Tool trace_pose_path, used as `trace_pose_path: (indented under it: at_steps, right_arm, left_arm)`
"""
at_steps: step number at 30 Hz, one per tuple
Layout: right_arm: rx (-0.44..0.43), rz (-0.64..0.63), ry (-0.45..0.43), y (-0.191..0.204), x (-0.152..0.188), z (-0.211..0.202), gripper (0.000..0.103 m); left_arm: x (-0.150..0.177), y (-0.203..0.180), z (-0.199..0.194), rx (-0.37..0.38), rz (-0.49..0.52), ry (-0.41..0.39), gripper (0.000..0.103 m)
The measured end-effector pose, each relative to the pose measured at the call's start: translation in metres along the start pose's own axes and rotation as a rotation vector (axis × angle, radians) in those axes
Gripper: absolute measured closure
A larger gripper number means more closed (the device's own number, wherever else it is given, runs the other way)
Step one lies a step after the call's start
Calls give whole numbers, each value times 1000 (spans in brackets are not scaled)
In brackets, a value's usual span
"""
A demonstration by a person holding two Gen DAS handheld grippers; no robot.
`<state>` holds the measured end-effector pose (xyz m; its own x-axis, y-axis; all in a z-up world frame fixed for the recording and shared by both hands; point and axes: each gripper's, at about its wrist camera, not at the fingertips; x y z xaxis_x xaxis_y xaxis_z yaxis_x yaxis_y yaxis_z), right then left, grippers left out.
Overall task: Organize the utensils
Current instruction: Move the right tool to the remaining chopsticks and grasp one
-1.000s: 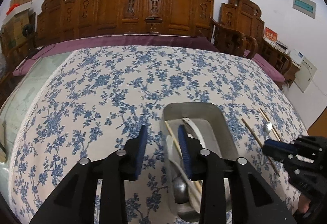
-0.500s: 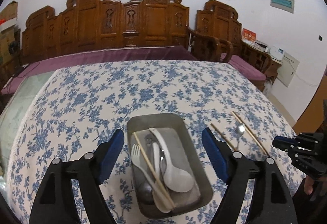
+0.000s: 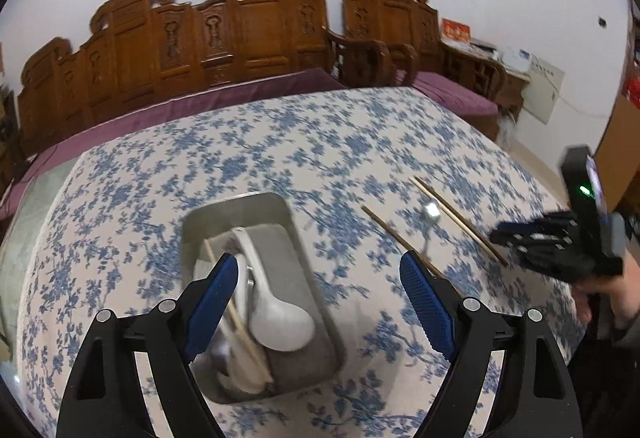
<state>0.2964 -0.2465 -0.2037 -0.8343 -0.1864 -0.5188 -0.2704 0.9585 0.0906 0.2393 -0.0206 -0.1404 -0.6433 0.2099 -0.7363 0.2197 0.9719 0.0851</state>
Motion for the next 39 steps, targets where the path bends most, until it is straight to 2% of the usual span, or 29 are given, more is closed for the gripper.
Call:
trace_pose_path:
  at_steps: [5, 12, 16, 20, 26, 28, 33, 35, 39]
  right_arm:
    - [-21, -7, 20, -14, -6, 18, 82]
    - [-38, -19, 40, -29, -15, 33, 83]
    - [-92, -19, 48, -37, -16, 34, 83]
    - [-86, -69, 62, -34, -14, 34, 83]
    - [-69, -144, 89, -27, -9, 32, 92]
    - [-83, -135, 81, -31, -7, 32, 97]
    - [-130, -82, 45, -44, -2, 29, 97]
    - [-131, -94, 35, -44, -1, 29, 97]
    - [-155, -86, 30, -47, -1, 28, 97]
  left_arm:
    - [5, -24, 1, 2, 39, 6, 23]
    - [8, -50, 17, -6, 37, 67, 23]
    - [12, -59, 23, -19, 24, 106, 23]
    - [16, -67, 28, -31, 5, 141, 23]
    - [15, -84, 42, -35, -43, 199, 23]
    - [13, -92, 47, -46, -34, 208, 23]
    - [4, -116, 65, -61, -12, 230, 23]
    - [1, -123, 71, -62, -6, 235, 27]
    - [-3, -139, 87, -70, 0, 262, 41]
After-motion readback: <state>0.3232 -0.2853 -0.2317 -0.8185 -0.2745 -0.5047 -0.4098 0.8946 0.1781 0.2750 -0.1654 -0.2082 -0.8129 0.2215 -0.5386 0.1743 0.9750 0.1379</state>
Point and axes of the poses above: each gripper's, at about its wrist camera, not at the fingertips, and z roughly the way its jaws point, y to its left, x to its underside, and after that the axes turned 7 degrees about -x, right-handed
